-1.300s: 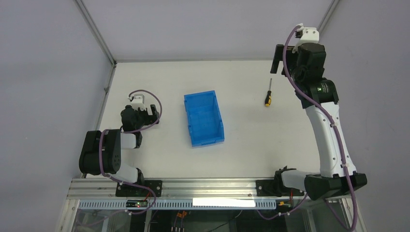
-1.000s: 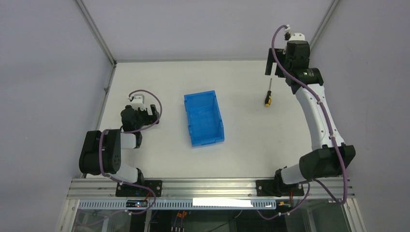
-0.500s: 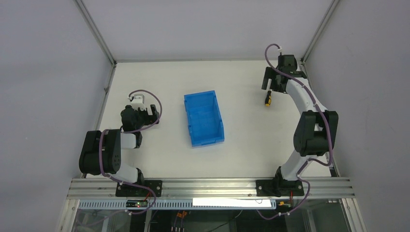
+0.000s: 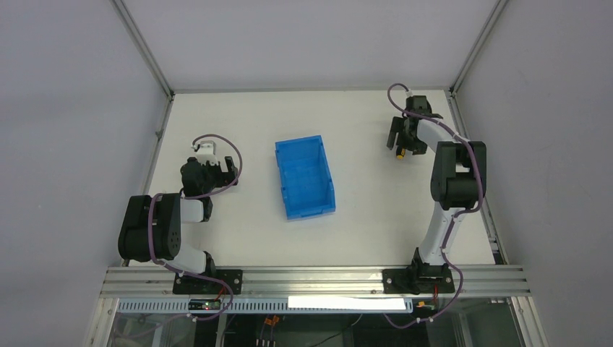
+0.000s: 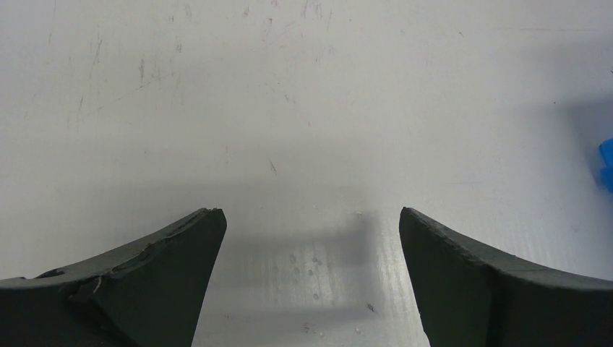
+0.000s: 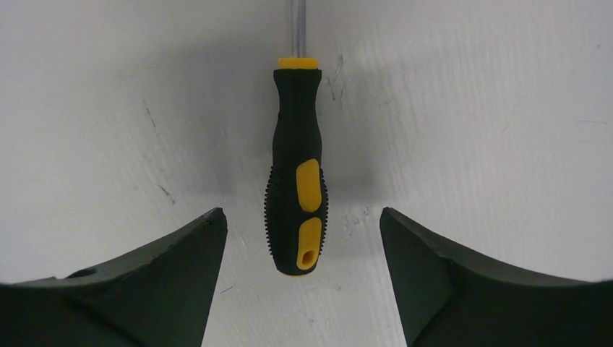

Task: Put the screwdriver in the bin
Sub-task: Pick up the screwdriver from the center of the board.

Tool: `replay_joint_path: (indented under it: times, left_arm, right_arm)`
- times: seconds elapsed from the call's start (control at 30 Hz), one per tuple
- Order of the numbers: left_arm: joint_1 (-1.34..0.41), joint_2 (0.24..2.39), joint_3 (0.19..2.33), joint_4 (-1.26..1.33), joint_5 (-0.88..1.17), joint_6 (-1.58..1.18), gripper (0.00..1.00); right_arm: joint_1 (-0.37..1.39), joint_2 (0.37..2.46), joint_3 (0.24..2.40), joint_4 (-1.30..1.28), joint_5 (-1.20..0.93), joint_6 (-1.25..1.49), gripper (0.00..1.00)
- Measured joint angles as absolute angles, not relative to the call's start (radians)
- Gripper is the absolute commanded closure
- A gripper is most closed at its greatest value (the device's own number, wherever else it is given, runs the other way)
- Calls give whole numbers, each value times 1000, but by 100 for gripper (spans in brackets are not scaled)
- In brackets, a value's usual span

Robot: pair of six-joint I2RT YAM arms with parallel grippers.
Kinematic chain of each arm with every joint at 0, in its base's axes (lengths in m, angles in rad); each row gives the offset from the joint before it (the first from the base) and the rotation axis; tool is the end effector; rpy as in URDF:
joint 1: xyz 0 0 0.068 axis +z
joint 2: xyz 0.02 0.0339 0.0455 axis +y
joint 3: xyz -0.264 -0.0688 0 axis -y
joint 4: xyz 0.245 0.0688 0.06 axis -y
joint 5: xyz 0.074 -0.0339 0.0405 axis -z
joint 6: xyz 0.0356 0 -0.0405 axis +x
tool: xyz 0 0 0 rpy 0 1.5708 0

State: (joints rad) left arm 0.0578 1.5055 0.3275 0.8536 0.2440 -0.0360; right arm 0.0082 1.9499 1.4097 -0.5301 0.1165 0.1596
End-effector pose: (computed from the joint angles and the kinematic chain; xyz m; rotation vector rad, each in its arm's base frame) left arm 0.2549 0.0061 0.1390 0.0775 1.8894 -0.2162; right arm 0.4112 -0.0008 0.1883 0.2382 2.6214 -0.0966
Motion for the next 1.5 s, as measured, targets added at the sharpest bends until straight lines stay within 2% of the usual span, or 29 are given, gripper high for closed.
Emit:
replay_joint_path:
  times: [0.07,0.13,0.3,0.4,0.57,0.83,1.07,1.5]
  left_arm:
    - [58,1505,327,854,244,-36,1]
    - [58,1505,327,854,244,-36,1]
    - [58,1505,327,854,244,-36,1]
    - [58,1505,327,854,244,-36,1]
    - [58,1505,327,854,244,-36,1]
    - [58,1505,327,854,244,-36,1]
    - [58,1505,327,854,244,-36,1]
    - [58,1505,327,854,244,-36,1]
  right_arm:
    - [8,1975,1410,-527,115,161,38]
    - [8,1991,1410,-525,113,162,48]
    - [8,2004,1410,-513,111,168,61]
    - [8,2004,1410,-509,108,167,62]
    - [8,2006,1410,-509,107,167,84]
    - [8,1987,1414,-526,106,167,89]
    - [8,1804,1414,-570,103,155,100]
    - [8,1567,1556,-707,59,134,100]
